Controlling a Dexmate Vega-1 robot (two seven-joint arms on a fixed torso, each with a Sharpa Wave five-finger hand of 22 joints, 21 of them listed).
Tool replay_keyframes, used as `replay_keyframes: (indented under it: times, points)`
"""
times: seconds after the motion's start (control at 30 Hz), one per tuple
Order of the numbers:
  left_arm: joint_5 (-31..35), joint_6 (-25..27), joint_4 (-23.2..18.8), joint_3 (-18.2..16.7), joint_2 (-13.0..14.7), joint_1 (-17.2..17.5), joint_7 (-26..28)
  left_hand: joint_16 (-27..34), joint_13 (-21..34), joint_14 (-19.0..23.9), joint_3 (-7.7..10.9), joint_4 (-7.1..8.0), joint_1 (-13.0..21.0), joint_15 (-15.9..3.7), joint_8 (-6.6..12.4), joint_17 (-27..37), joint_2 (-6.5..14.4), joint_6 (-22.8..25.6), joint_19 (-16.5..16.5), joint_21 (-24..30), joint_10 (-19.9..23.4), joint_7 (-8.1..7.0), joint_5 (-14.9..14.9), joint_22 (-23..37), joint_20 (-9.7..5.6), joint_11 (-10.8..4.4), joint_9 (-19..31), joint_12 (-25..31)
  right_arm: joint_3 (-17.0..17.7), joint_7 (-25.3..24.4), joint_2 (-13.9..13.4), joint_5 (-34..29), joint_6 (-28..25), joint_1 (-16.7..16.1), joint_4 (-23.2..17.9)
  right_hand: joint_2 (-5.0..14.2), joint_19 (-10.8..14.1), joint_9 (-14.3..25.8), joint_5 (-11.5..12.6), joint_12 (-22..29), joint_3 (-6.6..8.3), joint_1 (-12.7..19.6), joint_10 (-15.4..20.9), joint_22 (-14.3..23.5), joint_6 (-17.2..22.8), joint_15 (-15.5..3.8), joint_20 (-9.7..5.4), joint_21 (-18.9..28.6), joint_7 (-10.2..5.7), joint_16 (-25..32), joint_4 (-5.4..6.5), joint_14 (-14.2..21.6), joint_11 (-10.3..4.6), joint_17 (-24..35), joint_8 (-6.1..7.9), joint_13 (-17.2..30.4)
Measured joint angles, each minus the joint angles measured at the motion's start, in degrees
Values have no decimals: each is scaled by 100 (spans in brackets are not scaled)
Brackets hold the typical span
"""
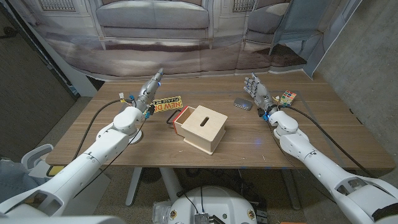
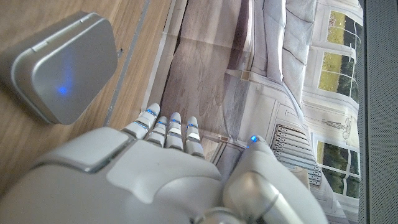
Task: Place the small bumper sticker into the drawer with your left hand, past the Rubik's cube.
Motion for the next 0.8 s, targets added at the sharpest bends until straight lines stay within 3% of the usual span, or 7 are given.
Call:
replay_keyframes:
  times: [0.8]
  points:
    - [500,158,-209,-37,197,132,367,0,-1,79,39,-135,240,-20,0,0,-11,82,0,0,62,-40,49,0,0,-2,0,0,-59,37,-17,-65,27,-19,-136,0,61,-1,0,0,-17,0,31,0,0,0,-1,0,0,0,-16,0,-30,0,0,-1]
